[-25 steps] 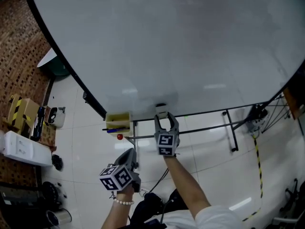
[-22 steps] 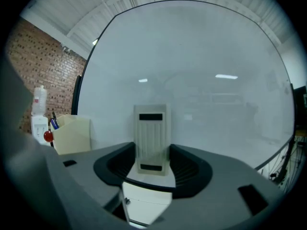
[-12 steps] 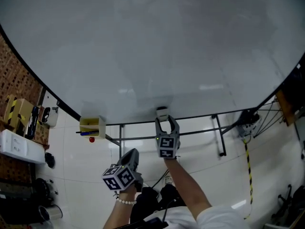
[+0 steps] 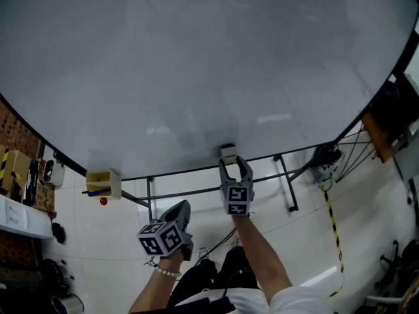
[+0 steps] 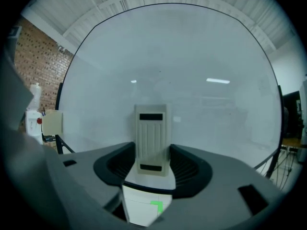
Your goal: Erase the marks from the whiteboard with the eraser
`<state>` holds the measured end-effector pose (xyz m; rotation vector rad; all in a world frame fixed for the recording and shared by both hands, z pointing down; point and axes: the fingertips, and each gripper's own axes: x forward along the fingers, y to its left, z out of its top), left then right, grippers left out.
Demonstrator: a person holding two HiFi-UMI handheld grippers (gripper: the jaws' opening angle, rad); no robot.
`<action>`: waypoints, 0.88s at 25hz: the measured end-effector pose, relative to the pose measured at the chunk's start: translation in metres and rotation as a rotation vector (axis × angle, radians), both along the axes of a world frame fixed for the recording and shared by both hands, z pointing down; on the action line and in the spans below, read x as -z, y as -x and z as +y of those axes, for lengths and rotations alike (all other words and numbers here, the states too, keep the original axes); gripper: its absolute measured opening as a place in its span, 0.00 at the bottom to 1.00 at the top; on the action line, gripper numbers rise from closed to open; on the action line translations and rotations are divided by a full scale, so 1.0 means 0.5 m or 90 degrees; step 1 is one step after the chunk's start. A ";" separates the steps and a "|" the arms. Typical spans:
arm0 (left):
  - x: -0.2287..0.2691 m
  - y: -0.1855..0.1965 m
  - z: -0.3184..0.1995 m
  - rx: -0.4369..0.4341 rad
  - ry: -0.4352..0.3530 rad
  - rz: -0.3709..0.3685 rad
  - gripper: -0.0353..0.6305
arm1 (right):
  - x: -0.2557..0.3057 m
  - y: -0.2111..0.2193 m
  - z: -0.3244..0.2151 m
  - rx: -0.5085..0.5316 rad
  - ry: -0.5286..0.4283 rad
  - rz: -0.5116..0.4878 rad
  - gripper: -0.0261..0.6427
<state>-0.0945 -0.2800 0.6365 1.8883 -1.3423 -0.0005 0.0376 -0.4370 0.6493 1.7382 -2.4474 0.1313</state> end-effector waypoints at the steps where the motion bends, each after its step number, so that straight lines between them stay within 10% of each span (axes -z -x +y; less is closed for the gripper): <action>1: -0.004 -0.021 -0.005 -0.008 0.003 -0.001 0.03 | 0.000 -0.024 -0.004 -0.003 0.000 0.002 0.42; 22: -0.056 -0.638 -0.147 -0.034 0.028 0.006 0.04 | -0.023 -0.628 -0.127 0.019 -0.017 0.019 0.42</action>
